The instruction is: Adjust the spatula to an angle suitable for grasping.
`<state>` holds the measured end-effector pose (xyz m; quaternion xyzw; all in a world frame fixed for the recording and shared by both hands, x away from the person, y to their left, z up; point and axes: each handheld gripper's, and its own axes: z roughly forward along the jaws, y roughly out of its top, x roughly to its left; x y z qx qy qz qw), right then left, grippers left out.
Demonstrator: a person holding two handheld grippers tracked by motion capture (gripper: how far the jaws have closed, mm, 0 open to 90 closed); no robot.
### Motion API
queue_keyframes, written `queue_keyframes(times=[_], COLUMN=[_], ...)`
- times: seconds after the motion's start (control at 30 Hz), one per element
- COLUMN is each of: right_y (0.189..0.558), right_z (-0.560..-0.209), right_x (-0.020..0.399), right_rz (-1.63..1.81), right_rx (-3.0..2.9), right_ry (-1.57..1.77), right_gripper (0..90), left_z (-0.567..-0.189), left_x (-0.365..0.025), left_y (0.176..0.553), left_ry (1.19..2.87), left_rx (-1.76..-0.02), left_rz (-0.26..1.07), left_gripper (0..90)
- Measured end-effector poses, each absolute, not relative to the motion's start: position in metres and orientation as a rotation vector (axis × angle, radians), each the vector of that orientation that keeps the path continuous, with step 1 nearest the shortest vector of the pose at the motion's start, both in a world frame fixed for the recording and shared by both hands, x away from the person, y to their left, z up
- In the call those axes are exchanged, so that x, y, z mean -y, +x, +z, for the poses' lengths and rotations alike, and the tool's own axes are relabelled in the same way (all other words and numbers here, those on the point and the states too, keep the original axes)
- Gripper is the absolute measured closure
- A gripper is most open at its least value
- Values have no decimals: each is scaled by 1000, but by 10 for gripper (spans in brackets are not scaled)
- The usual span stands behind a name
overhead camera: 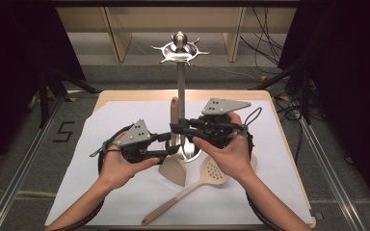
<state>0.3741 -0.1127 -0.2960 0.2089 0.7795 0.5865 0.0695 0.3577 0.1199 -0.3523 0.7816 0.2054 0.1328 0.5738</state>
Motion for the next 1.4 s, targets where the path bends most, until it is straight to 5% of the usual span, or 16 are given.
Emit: queue_keyframes(times=[0.27,0.57,1.4], right_y=[377,377,368], right_z=[-294,-297,-309], right_x=[120,126,164], right_rz=[1812,1874,1782], right_rx=[-2421,-2435,-2235], right_ry=[444,407,720], right_gripper=[765,764,629], left_z=[-358,-354,-338], left_x=[-120,-117,-116], left_y=[368,370,369], left_ry=[1857,1816,1803], left_rx=[-315,-267,-452], left_rz=[129,86,216], left_gripper=[531,761,776])
